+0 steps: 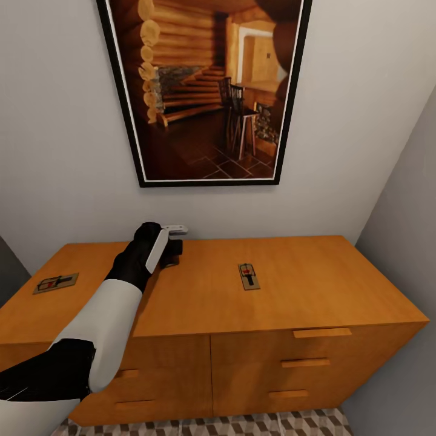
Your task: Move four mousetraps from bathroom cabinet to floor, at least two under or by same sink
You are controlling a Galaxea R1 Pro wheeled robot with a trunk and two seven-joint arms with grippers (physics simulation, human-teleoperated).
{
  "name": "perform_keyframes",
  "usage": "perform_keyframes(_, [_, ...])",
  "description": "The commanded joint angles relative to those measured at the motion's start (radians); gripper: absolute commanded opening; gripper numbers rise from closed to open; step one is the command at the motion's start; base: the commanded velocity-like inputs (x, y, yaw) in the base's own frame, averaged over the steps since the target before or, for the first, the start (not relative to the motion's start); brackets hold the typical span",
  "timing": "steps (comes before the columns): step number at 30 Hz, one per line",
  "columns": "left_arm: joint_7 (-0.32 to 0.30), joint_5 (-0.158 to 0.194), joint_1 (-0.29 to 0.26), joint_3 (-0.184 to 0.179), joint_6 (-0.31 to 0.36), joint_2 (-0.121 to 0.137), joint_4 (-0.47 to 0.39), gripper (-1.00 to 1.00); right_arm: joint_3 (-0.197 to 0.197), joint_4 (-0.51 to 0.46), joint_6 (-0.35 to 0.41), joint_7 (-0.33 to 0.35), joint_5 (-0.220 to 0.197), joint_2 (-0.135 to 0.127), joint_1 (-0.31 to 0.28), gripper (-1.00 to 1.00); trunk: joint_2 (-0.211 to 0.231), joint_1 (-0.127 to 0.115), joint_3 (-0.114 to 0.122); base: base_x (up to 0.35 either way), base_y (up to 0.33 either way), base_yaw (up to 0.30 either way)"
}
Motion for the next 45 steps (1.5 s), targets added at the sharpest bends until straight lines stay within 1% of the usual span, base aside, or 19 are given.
perform_keyframes(1, [0.010, 0.009, 0.000, -0.001, 0.003, 0.001, 0.067, -1.00, 0.002, 0.001, -0.003, -0.006, 0.002, 0.000, -0.001, -1.00, 0.000, 0.000, -0.001, 0.000, 0.000, 0.000])
perform_keyframes(7, [0.010, 0.008, 0.000, 0.002, 0.004, 0.001, 0.043, -1.00, 0.002, 0.001, -0.003, -0.006, 0.002, 0.001, -0.001, -1.00, 0.000, 0.000, -0.001, 0.000, 0.000, 0.000])
perform_keyframes(13, [0.010, 0.008, 0.000, 0.001, 0.005, 0.001, -0.005, -1.00, 0.002, 0.001, -0.003, -0.006, 0.002, 0.001, -0.001, -1.00, 0.000, 0.000, -0.001, 0.000, 0.000, 0.000])
perform_keyframes(19, [0.010, 0.008, 0.000, 0.002, 0.005, 0.011, -0.027, -1.00, 0.002, 0.001, -0.003, -0.006, 0.002, 0.002, -0.001, -1.00, 0.000, 0.000, -0.001, 0.000, 0.000, 0.000])
perform_keyframes(21, [0.010, 0.008, 0.000, 0.001, 0.005, 0.012, -0.043, -1.00, 0.002, 0.001, -0.003, -0.006, 0.002, 0.002, -0.001, -1.00, 0.000, 0.000, -0.001, 0.000, 0.000, 0.000])
perform_keyframes(25, [0.010, 0.008, 0.000, -0.002, 0.006, 0.013, -0.106, -1.00, 0.002, 0.001, -0.003, -0.006, 0.002, 0.002, -0.001, -1.00, 0.000, 0.000, -0.001, 0.000, 0.000, 0.000])
perform_keyframes(31, [0.010, 0.005, 0.000, -0.005, 0.007, 0.013, -0.162, -1.00, 0.002, 0.001, -0.003, -0.006, 0.002, 0.001, -0.001, -1.00, 0.000, 0.000, -0.001, 0.000, 0.000, 0.000])
perform_keyframes(40, [0.010, 0.004, 0.000, -0.011, 0.008, 0.013, -0.182, -1.00, 0.002, 0.001, -0.003, -0.006, 0.002, 0.000, -0.001, -1.00, 0.000, 0.000, -0.001, -0.006, 0.000, 0.000])
perform_keyframes(45, [0.010, 0.004, 0.000, -0.014, 0.007, 0.014, -0.180, -1.00, 0.002, 0.001, -0.003, -0.006, 0.002, 0.000, -0.001, -1.00, 0.000, 0.000, -0.001, -0.217, 0.000, 0.000])
